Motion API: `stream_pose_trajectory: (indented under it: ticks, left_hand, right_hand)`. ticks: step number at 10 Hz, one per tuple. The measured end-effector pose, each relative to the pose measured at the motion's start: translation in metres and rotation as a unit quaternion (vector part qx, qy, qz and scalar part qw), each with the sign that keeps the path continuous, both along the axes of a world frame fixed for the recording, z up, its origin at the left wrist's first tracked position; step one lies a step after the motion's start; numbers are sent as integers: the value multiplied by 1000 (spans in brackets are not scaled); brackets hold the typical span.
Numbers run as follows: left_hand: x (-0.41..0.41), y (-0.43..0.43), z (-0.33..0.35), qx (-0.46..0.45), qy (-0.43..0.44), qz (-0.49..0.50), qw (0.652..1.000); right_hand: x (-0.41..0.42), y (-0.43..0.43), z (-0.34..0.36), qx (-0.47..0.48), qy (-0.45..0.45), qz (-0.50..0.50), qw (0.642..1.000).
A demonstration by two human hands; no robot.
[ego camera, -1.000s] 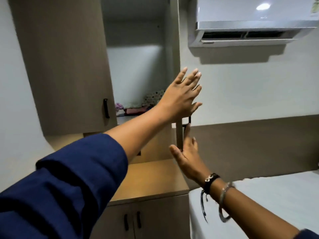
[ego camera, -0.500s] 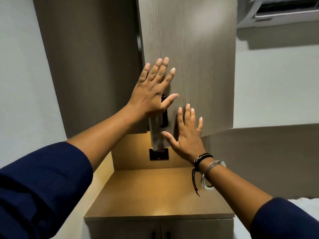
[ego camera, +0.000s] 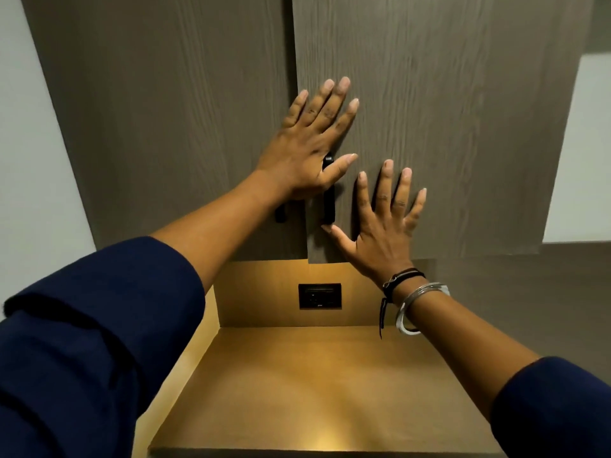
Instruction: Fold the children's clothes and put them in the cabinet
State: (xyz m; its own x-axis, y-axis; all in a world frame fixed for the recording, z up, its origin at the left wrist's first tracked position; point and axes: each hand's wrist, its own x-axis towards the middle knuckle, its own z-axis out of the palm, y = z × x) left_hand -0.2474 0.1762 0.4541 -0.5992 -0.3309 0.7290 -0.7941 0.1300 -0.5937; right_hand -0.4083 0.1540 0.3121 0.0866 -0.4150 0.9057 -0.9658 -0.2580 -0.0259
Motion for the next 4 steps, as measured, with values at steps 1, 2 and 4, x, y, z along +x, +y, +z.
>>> stream_pose_trajectory:
  ticks: [1, 2, 4]
  left_hand:
    - [1, -8, 1, 17, 4, 14, 1000]
    - [2, -7, 6, 29, -1, 17, 999]
    - [-7, 14, -8, 57, 77, 40, 995]
  right_hand:
    - [4, -10, 1, -3, 0, -10, 1000]
    - [5, -10, 2, 26, 1, -19, 999]
    - [-14, 48, 13, 103, -47, 122, 986]
